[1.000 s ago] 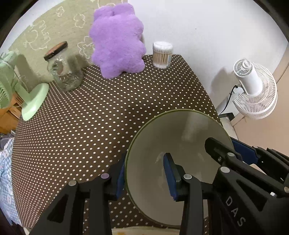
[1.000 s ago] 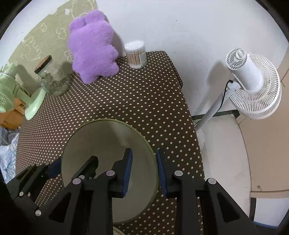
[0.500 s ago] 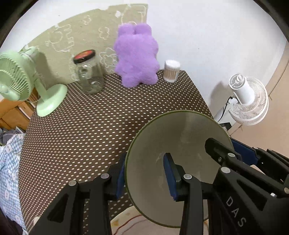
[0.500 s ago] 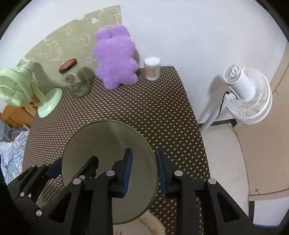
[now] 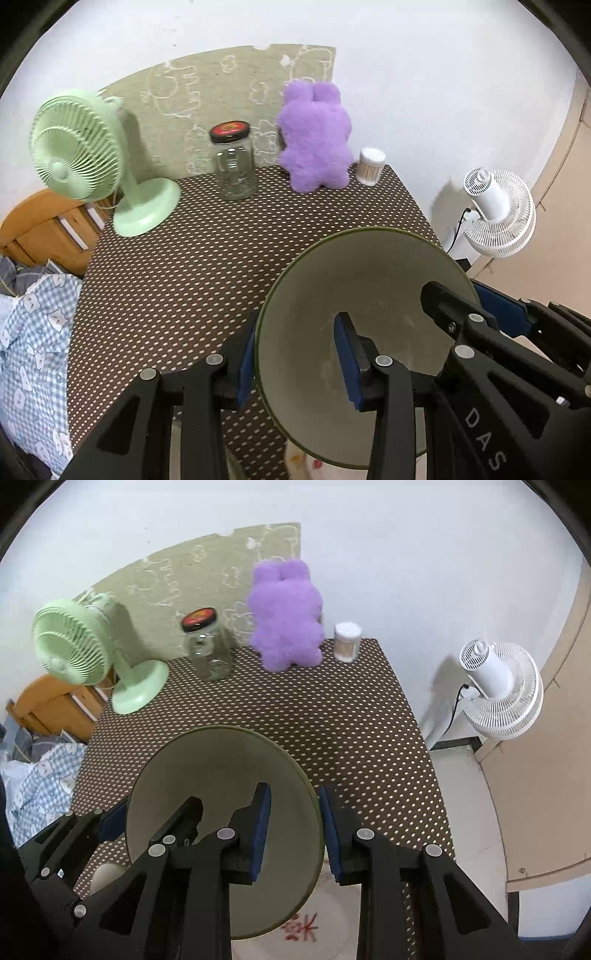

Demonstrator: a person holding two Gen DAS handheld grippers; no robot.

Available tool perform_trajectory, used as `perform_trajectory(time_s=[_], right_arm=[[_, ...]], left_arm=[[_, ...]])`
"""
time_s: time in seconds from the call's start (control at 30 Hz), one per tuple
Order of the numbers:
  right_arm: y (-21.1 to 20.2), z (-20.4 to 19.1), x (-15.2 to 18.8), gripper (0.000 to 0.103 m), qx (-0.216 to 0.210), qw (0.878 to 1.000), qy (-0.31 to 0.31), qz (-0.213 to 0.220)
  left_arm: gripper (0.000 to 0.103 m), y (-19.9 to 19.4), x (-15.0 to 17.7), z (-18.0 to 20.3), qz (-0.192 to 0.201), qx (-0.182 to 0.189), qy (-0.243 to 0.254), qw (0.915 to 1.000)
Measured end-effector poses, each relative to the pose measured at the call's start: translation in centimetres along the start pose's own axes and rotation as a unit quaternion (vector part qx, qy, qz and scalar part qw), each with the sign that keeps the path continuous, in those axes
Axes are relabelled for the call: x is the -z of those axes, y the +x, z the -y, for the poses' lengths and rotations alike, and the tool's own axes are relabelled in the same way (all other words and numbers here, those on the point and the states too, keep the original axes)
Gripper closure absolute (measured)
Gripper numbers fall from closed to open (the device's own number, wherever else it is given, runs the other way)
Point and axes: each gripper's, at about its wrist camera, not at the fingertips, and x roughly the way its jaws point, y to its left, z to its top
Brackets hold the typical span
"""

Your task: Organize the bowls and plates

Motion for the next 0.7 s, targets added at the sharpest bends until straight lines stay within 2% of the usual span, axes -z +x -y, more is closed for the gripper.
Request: perform_trajectory(time_s=[0.43, 0.7], right_arm=[[-3.6, -6.1, 2.6, 0.072, -0.010, 1.000, -0.004, 0.022], [-4.3, -9.1, 4.6, 0.072, -0.014, 1.000, -0.010, 0.018]], left_arm=[[0.064, -4.2, 2.8, -5.2, 0.024, -0.007, -0.007, 0.9997], [0.064, -5.4, 4.9, -8.0, 0.019, -0.012, -0.001, 0.9997]])
